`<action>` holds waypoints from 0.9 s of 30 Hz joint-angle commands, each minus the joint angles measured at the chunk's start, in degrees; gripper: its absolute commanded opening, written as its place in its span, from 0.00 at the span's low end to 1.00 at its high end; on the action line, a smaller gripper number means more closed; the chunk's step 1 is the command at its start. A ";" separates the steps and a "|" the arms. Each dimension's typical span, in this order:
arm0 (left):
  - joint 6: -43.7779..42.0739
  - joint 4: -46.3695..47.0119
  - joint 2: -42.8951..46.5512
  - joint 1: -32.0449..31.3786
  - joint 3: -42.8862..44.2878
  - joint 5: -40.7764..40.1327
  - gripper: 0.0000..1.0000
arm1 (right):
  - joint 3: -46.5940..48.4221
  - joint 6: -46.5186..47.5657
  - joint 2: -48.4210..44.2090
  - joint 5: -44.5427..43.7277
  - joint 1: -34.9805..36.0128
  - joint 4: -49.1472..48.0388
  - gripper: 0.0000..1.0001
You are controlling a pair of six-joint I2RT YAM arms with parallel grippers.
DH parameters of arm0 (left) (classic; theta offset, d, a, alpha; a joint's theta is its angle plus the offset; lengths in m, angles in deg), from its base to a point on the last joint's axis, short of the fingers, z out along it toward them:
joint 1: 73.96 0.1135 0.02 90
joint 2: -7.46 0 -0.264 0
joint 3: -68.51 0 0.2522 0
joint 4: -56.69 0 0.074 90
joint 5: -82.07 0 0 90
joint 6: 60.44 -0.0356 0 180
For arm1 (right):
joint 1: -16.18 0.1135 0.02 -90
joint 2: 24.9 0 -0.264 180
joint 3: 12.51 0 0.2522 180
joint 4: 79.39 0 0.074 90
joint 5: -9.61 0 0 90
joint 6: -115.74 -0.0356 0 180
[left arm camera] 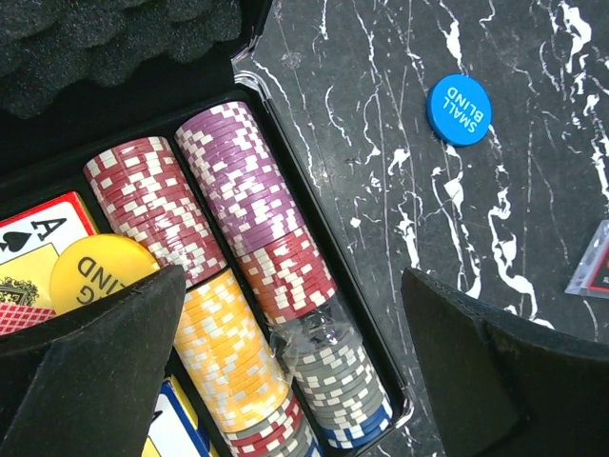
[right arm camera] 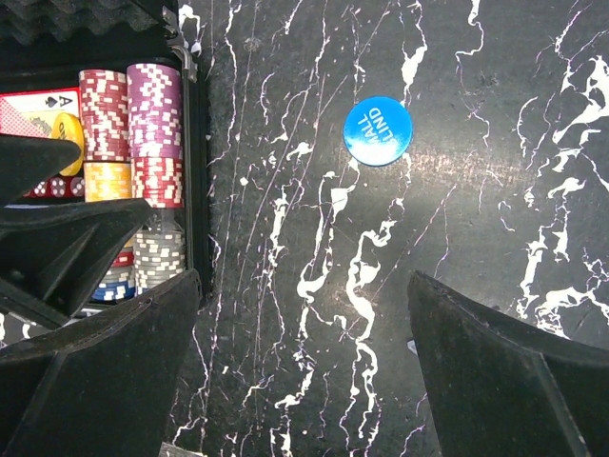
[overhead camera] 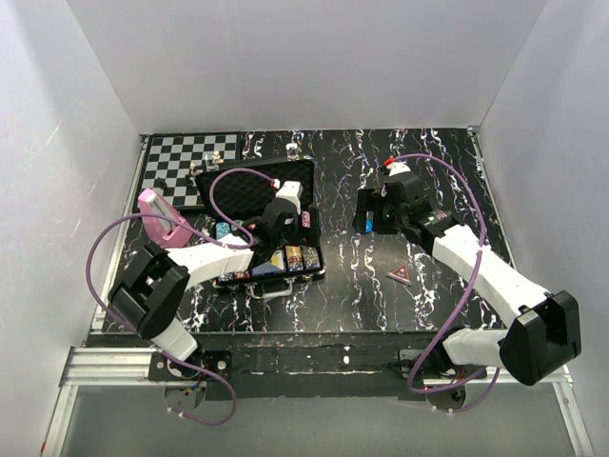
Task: Pack up texas hold em set
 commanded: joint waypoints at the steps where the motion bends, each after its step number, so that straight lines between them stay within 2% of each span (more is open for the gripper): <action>1: -1.65 1.46 -0.84 -0.15 1.51 -1.79 0.98 | -0.62 -0.35 -1.80 0.28 -0.20 -0.54 0.96; 20: -3.50 -0.91 -0.14 -0.06 1.51 -4.26 0.98 | -0.36 -0.44 0.57 0.45 -0.20 -0.01 0.96; 27: -4.55 -2.75 3.89 -0.14 2.65 -3.12 0.98 | 0.69 0.08 2.06 -0.77 -0.29 0.60 0.97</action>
